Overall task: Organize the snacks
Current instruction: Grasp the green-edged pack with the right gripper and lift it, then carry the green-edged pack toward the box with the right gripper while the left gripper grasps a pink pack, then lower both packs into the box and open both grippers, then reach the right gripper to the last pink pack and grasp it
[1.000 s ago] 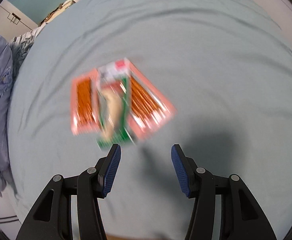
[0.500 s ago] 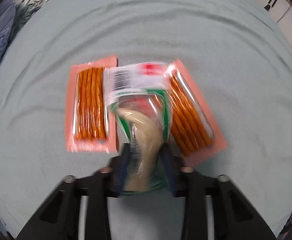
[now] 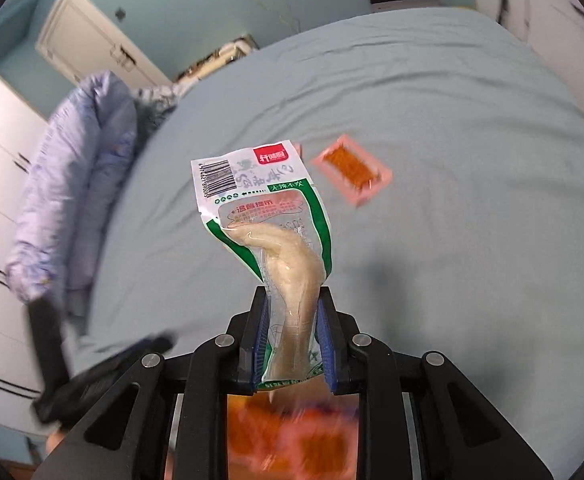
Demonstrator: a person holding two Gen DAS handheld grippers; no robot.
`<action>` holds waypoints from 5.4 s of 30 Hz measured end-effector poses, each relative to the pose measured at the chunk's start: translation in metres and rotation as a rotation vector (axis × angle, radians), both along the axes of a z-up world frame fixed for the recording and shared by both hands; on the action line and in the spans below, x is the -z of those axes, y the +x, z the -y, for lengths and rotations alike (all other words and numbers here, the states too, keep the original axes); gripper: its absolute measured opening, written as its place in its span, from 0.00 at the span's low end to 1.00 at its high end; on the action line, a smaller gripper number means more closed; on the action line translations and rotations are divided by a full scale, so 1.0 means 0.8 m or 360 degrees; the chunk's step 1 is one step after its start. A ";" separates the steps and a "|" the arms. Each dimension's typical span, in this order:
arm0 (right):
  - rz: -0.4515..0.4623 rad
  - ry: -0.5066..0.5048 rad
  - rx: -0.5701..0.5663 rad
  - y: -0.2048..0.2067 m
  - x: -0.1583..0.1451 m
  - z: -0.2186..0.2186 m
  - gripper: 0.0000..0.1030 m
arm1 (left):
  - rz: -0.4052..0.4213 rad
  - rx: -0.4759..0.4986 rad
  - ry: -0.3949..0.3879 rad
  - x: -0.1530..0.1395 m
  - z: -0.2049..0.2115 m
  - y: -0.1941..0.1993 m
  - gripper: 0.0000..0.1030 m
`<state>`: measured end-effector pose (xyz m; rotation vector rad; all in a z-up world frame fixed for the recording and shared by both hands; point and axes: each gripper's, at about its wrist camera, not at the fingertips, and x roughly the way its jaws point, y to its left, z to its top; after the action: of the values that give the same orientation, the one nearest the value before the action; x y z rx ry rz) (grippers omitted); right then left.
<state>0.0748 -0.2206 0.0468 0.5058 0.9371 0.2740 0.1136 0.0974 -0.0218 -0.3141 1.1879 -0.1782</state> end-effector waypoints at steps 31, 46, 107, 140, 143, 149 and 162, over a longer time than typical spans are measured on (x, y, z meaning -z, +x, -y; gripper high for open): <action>0.0045 0.0271 0.0133 -0.041 0.063 0.075 0.20 | -0.0359 0.0050 0.0364 0.105 0.146 0.315 0.75; -0.0010 0.0340 0.0133 -0.032 0.065 0.076 0.20 | -0.0334 0.0048 0.0308 0.062 0.120 0.279 0.30; -0.0072 0.0075 0.0046 -0.035 0.030 0.016 0.53 | 0.0042 0.0202 0.0194 0.024 0.057 -0.022 0.76; -0.0047 0.0183 0.0371 -0.045 0.040 0.089 0.53 | 0.0076 0.0652 -0.0567 -0.047 0.019 -0.116 0.05; -0.0053 0.0178 0.0375 -0.047 0.041 0.088 0.53 | 0.0054 0.0641 -0.0213 -0.026 0.038 -0.113 0.13; -0.0047 0.0126 0.0343 -0.044 0.037 0.080 0.53 | 0.0312 0.0512 0.0295 -0.032 0.052 -0.102 0.74; -0.0001 -0.0395 0.0232 -0.008 0.031 0.045 0.53 | 0.0419 0.0356 0.0567 -0.025 0.089 -0.006 0.74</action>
<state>0.0680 -0.2563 0.0224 0.3433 0.9154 0.0247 0.1089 0.0263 -0.0015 0.1528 0.9690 -0.1916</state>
